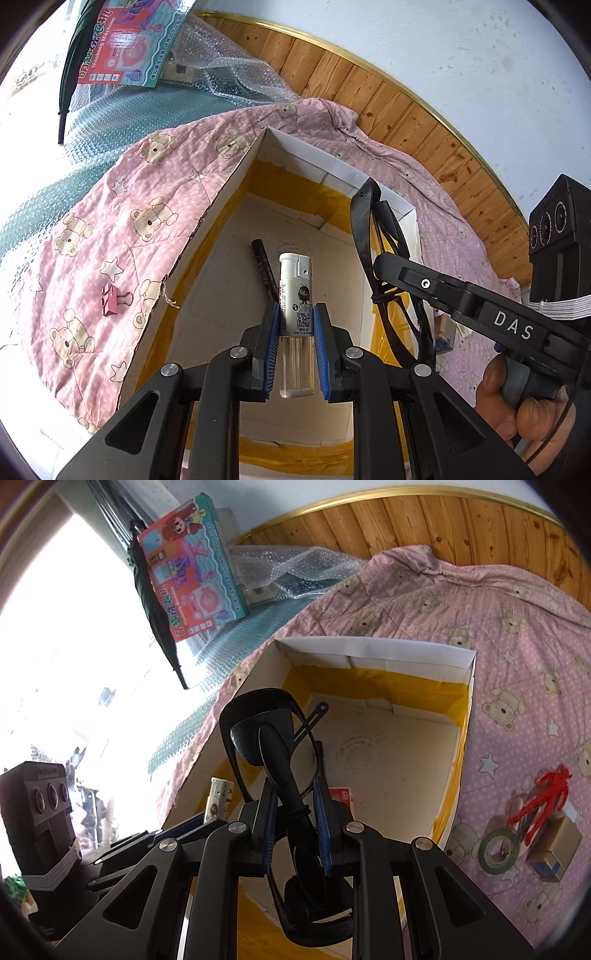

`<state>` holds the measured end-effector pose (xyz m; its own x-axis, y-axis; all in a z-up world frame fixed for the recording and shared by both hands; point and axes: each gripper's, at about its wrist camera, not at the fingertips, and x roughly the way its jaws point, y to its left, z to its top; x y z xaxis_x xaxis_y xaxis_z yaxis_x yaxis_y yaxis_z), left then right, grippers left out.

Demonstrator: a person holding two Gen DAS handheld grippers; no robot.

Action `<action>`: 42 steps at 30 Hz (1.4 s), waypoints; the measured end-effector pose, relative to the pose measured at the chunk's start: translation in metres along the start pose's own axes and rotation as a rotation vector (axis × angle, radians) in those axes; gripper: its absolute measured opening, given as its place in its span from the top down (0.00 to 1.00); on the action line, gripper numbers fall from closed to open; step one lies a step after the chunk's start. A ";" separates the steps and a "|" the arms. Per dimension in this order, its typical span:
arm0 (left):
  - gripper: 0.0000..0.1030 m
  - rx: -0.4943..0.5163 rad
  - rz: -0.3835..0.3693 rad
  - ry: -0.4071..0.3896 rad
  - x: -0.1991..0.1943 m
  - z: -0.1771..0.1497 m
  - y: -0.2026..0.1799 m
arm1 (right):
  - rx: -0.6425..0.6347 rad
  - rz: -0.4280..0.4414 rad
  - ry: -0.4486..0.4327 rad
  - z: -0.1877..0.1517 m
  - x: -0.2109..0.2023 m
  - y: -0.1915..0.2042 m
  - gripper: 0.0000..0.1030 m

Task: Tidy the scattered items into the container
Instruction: 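Open the right tool to drop the glasses while the left tool drops the lighter into the box, then move both open tools back toward the tape roll and gold power bank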

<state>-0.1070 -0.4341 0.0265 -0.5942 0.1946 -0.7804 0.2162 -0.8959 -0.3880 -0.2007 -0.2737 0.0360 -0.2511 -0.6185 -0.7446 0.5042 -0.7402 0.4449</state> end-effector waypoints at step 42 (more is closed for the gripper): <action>0.56 -0.060 0.072 -0.037 -0.049 -0.018 0.013 | 0.050 0.022 -0.058 -0.056 -0.062 -0.015 0.56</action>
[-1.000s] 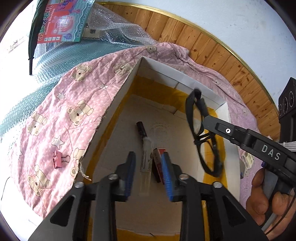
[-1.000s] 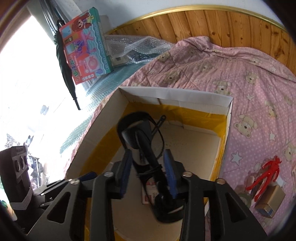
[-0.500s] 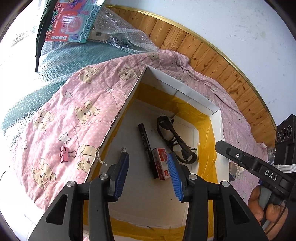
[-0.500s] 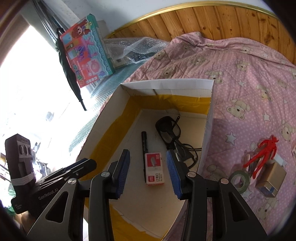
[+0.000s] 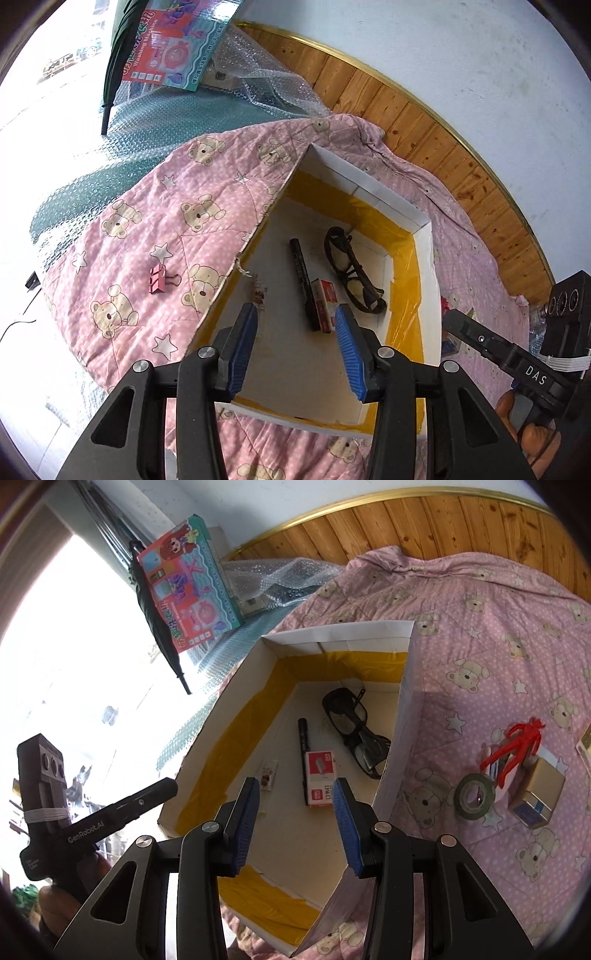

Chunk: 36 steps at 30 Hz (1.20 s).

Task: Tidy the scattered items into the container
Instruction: 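Move both open tools back toward the tape roll and gold power bank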

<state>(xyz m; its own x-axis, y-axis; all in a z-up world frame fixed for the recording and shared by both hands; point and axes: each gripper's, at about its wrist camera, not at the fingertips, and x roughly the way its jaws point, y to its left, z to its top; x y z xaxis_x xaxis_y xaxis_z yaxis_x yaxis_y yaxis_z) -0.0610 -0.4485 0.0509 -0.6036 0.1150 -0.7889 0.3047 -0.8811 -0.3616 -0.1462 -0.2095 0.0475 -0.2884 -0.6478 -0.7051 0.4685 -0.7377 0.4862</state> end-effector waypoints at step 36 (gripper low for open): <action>0.51 0.183 0.022 0.037 -0.004 -0.054 -0.118 | 0.113 0.067 -0.073 -0.066 -0.078 -0.067 0.56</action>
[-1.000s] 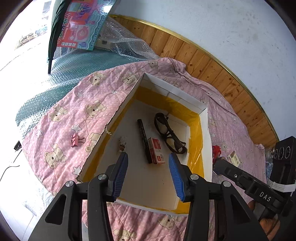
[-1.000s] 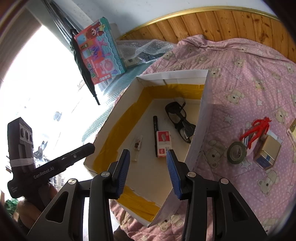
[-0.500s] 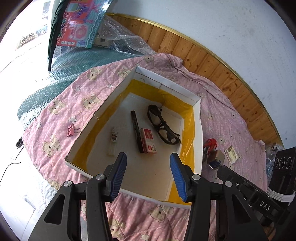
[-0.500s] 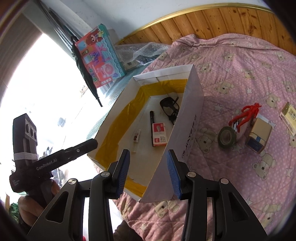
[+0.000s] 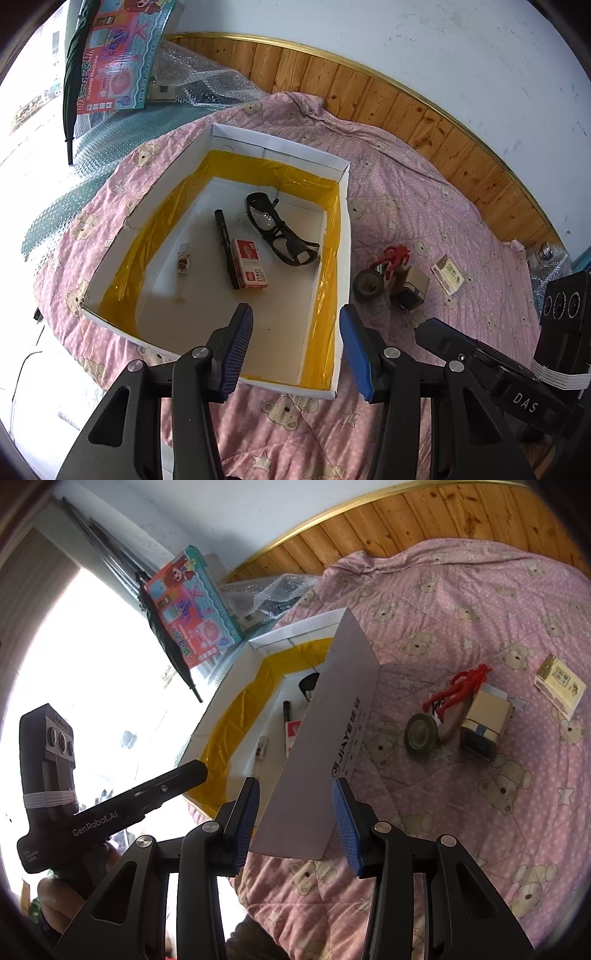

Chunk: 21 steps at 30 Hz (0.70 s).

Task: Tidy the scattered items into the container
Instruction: 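Move both open tools back toward the tape roll and gold power bank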

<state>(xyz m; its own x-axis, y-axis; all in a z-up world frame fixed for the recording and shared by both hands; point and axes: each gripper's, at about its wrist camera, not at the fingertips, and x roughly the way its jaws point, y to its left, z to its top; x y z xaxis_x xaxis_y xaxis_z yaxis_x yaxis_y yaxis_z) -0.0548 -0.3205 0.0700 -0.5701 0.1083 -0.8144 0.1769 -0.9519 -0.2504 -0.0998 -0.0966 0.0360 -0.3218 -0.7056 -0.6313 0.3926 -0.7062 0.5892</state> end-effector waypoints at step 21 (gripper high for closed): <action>0.51 0.150 -0.072 0.032 0.033 -0.003 -0.085 | 0.171 -0.050 -0.022 -0.014 -0.024 -0.087 0.56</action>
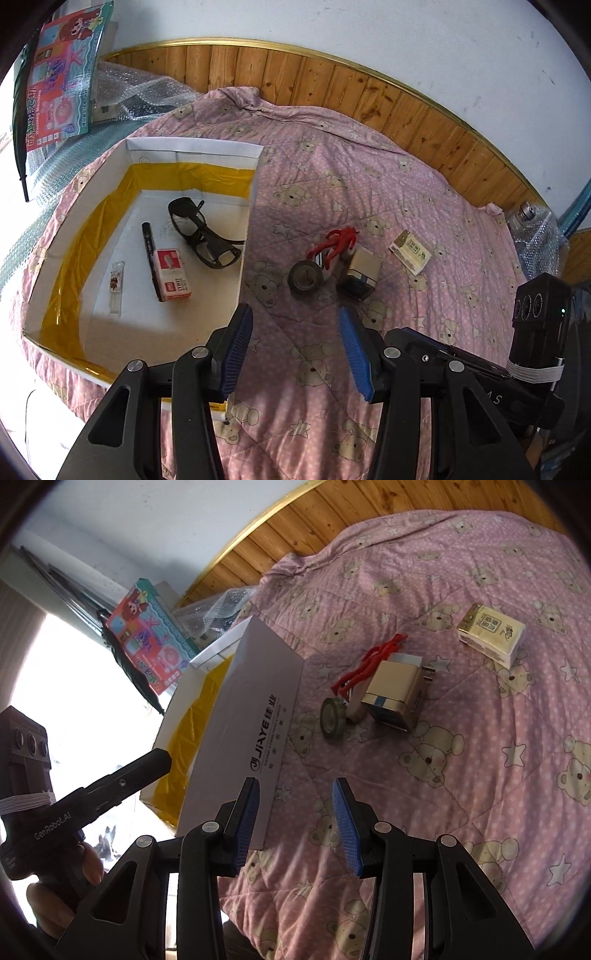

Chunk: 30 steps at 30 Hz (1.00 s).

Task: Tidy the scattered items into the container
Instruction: 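Move both open tools back toward the tape roll and gold power bank, then grasp the gold power bank with the right tool while the left tool grasps the green tape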

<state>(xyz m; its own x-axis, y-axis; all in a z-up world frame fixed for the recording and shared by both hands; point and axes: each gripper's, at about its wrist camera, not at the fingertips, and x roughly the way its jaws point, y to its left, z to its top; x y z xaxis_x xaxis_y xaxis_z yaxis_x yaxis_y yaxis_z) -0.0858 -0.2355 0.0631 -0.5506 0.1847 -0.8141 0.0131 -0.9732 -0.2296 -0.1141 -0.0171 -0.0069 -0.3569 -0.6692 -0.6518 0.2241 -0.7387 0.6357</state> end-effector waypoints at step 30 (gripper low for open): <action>0.51 0.071 0.018 0.201 0.173 0.025 -0.026 | 0.104 -0.220 0.008 0.070 0.058 -0.061 0.43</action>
<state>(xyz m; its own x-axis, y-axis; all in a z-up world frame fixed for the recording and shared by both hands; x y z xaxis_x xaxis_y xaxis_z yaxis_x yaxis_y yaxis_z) -0.2026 -0.1815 -0.0582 -0.3727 0.1835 -0.9096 -0.0411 -0.9826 -0.1813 -0.2117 -0.0058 -0.0547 -0.3797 -0.4941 -0.7821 0.0471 -0.8547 0.5171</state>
